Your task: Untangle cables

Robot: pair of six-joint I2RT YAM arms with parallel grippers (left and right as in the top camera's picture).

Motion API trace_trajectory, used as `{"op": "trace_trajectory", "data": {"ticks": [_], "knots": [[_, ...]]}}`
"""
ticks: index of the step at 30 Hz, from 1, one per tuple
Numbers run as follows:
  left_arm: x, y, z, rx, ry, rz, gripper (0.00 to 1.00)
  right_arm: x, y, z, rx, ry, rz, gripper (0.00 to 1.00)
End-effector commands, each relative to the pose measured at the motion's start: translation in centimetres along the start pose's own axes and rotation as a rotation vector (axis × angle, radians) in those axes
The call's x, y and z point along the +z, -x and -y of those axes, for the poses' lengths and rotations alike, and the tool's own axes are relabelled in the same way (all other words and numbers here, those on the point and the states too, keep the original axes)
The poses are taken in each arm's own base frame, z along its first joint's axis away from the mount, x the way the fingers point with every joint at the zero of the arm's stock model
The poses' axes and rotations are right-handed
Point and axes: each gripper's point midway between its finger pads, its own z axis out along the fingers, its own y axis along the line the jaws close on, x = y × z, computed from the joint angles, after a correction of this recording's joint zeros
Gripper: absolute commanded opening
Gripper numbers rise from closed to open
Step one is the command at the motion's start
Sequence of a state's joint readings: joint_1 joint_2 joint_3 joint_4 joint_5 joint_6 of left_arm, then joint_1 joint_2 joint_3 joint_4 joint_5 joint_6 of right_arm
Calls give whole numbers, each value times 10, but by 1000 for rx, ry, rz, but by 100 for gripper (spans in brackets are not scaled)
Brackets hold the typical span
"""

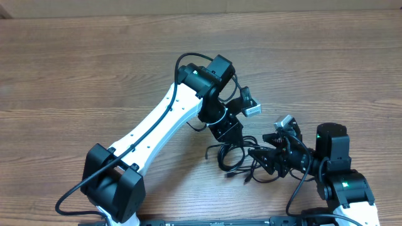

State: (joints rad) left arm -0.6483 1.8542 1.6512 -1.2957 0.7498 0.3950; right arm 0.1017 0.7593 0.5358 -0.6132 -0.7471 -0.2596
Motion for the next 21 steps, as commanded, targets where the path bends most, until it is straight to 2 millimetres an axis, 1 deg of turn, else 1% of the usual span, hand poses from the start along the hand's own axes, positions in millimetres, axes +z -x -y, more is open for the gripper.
{"op": "trace_trajectory", "data": {"ticks": [1,4,7,11,17,21], "knots": [[-6,12,29,86,-115,68,4,-3,9,0,-30,-14,18,67],[-8,17,38,89,-167,93,4,-3,9,0,-28,-13,16,66],[-9,22,41,102,-189,118,4,-3,8,0,-27,-13,14,63],[-10,25,39,115,-180,130,4,-3,8,0,-26,-13,13,58],[-8,23,32,115,-138,115,4,-3,8,0,-26,-13,13,51],[-7,23,24,68,-97,104,4,-3,8,0,-26,-13,14,47]]}}
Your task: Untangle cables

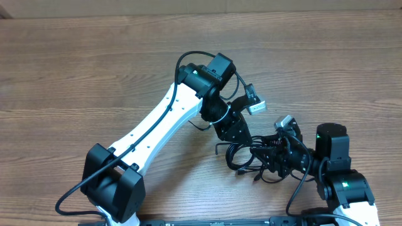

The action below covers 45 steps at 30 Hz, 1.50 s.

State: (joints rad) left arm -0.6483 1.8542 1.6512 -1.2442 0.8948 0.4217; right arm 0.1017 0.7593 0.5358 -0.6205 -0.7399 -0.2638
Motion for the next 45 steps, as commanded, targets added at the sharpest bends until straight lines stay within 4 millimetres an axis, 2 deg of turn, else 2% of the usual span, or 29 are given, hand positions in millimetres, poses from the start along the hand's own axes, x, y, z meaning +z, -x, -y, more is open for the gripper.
{"op": "trace_trajectory", "data": {"ticks": [1,6,12,18,23,25,32,38,40,45], "knots": [[-5,5,1,-14,39,11,4,-3,10,-1,-27,-7,20,47],[-5,7,-10,-94,100,14,4,-3,10,-1,-28,-8,23,44],[-6,11,-17,-138,135,30,4,-4,8,10,16,-75,11,41],[-8,9,-25,-154,182,21,4,-4,9,11,27,-79,15,40],[-15,-1,-52,-300,350,1,4,-4,9,13,36,-88,15,40],[-17,-2,-56,-338,377,3,4,-4,9,18,62,-119,13,40],[-13,2,-44,-328,304,15,4,-4,9,19,63,-122,13,41],[-5,9,-12,-191,114,23,4,-4,8,18,62,-121,12,72],[-5,9,-4,-148,66,23,4,-4,8,18,62,-121,12,72],[-4,8,-3,-148,62,20,4,-4,8,19,62,-122,12,72]]}}
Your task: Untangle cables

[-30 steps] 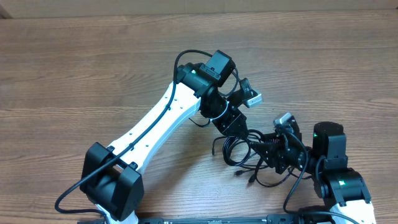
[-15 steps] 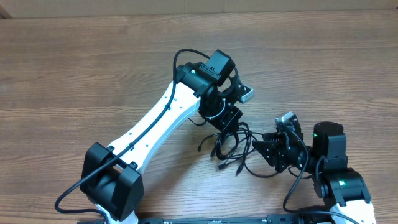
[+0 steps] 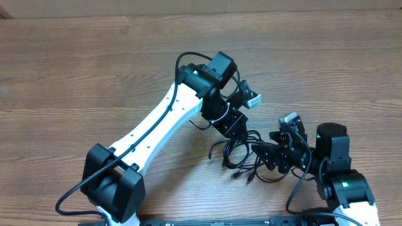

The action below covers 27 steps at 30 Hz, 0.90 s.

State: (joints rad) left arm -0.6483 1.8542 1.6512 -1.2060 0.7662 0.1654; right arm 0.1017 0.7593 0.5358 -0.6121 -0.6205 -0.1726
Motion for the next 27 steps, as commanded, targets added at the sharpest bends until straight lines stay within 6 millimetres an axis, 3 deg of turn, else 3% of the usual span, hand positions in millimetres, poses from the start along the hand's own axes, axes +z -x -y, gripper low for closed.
{"op": "trace_trajectory", "data": {"ticks": [1,7,14,24,27], "knots": [[-6,5,22,79,-75,30,4,-4,10,-2,-22,-1,25,71],[-6,6,24,80,-89,33,4,-4,10,-2,-22,-1,25,56],[-6,6,24,80,-89,34,4,-4,10,-2,-22,-2,25,20],[-6,9,22,90,-77,44,4,-4,11,-2,-21,-2,25,8],[-6,10,11,50,-13,41,5,-4,11,-2,-21,-2,26,8]]}}
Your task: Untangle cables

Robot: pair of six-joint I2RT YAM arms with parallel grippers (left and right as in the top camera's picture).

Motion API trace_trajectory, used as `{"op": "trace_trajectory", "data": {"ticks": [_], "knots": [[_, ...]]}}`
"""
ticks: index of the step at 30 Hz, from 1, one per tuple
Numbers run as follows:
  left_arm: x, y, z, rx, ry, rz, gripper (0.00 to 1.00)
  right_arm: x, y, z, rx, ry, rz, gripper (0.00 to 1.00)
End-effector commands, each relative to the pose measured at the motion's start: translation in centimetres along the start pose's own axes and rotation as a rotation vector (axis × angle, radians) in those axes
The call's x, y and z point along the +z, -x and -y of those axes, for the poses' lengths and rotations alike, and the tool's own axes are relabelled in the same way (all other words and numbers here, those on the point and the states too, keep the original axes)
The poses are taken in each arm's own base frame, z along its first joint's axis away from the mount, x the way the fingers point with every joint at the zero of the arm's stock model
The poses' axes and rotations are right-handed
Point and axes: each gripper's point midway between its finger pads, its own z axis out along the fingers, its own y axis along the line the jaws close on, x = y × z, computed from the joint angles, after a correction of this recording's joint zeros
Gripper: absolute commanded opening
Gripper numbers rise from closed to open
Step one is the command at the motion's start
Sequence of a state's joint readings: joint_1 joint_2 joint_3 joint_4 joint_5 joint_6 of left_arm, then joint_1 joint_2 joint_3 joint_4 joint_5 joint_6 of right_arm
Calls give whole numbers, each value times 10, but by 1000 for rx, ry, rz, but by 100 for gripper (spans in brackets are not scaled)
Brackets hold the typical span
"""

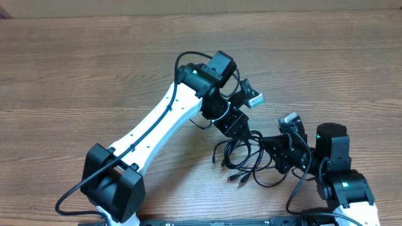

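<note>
A tangle of thin black cables (242, 162) lies on the wooden table near the front, with loose plug ends (233, 178) pointing toward the front edge. My left gripper (240, 133) points down at the tangle's upper edge and appears shut on a black cable. My right gripper (271, 152) reaches in from the right, its dark fingers among the loops and seemingly shut on a strand. A short stretch of cable (254, 136) runs between the two grippers. The fingertips themselves are hard to separate from the black cables.
The left arm's white links (160, 122) cross the table diagonally from its base (113, 188) at the front left. The right arm's base (342, 185) sits at the front right. Brown wooden tabletop (75, 69) spreads to the left and behind.
My right gripper has drawn back a little to the right. The cable loops have spread wider toward the front and right. The left gripper has barely moved.
At first both grippers were at the tangle, the left above it and the right beside it. Then the left gripper was lower and further right, the bundle bunched against the right gripper. Later the left was back up and left, and now the loops lie more spread out.
</note>
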State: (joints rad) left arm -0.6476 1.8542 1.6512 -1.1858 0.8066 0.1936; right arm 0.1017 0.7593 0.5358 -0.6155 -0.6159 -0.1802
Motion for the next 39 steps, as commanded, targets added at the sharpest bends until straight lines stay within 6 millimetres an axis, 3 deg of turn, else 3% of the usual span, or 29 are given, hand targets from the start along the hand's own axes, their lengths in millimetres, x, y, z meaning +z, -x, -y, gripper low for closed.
{"op": "trace_trajectory", "data": {"ticks": [1,7,11,20,27,31,34,37,39], "knots": [[-5,5,-1,-20,56,18,4,-4,12,-3,-13,2,30,8],[-14,1,-46,-255,324,30,4,-4,16,-2,12,0,47,8],[-22,-2,-65,-348,445,46,4,-4,16,4,42,-37,45,8],[-23,-3,-68,-360,460,49,4,-12,8,51,317,-315,58,8],[-23,-3,-68,-359,460,49,4,-20,-2,70,460,-440,66,8],[-23,-3,-68,-359,460,49,4,-21,-3,72,473,-449,66,11],[-23,-3,-67,-359,459,49,4,-21,-2,72,472,-448,68,20],[-22,-3,-66,-353,451,47,4,-20,-2,71,460,-442,65,38],[-17,-1,-55,-283,380,32,4,-15,-1,60,354,-375,37,50]]}}
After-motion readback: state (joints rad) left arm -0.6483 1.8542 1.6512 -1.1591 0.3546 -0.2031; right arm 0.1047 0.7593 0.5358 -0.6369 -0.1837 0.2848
